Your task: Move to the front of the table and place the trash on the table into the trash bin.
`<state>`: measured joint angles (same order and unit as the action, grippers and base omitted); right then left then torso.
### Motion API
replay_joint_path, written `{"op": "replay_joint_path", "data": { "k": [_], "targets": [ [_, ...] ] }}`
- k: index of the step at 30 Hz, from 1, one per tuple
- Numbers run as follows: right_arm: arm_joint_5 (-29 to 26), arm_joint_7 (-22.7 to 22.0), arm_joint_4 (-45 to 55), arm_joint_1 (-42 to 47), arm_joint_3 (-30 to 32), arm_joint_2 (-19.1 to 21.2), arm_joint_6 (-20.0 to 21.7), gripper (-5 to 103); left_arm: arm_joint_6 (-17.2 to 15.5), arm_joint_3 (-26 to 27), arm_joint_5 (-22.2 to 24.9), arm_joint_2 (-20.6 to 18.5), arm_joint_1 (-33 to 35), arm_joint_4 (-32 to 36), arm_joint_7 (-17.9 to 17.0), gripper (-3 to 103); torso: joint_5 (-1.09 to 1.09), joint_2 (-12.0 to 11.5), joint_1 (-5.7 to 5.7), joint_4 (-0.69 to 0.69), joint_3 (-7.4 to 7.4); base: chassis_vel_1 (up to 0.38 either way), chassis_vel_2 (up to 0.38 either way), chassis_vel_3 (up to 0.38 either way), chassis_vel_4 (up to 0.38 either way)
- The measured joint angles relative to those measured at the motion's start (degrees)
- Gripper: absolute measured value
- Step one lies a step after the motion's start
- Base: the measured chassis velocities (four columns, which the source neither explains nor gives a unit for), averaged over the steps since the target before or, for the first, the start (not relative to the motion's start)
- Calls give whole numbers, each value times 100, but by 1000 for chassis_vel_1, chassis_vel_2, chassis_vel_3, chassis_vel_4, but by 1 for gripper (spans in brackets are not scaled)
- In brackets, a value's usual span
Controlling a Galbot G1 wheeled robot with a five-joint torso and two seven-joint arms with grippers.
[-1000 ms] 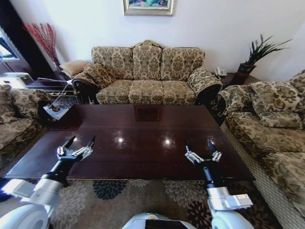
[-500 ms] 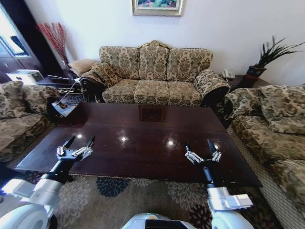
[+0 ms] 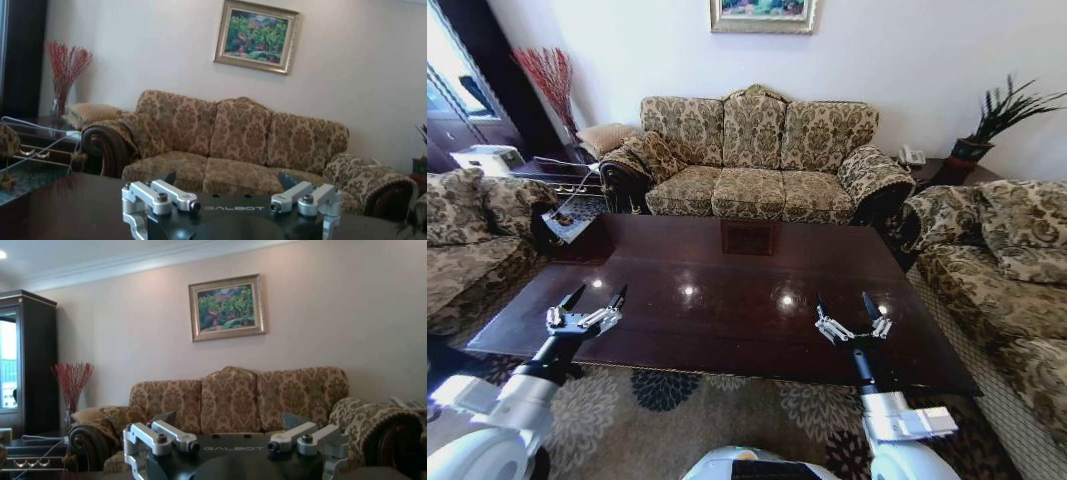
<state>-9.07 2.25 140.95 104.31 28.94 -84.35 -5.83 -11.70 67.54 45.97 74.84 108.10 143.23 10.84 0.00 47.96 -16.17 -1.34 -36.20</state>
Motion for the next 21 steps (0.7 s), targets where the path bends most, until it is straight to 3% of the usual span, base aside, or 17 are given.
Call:
{"op": "replay_joint_path", "data": {
  "k": [21],
  "targets": [
    [0, 0, 0, 0, 0, 0, 0, 100, 0, 0, 0, 0, 0, 0, 0, 100, 0, 0, 0, 0, 0, 0, 0, 0, 0]
  ]
}}
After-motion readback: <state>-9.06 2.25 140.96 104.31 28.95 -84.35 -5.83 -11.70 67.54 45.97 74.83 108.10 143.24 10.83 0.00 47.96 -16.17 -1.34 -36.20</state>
